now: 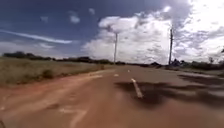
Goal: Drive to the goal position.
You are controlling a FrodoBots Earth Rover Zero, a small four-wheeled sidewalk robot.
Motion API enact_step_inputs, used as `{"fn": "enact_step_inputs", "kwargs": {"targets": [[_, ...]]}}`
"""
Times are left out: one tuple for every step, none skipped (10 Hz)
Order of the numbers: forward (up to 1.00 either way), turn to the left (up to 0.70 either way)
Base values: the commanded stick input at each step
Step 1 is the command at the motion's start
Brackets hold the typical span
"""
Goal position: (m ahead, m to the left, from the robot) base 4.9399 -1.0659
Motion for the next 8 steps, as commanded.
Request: {"fn": "enact_step_inputs", "kwargs": {"targets": [[1.0,0.0],[1.0,0.0],[1.0,0.0],[1.0,0.0],[1.0,0.0],[1.0,0.0],[1.0,0.0],[1.0,-0.2]]}}
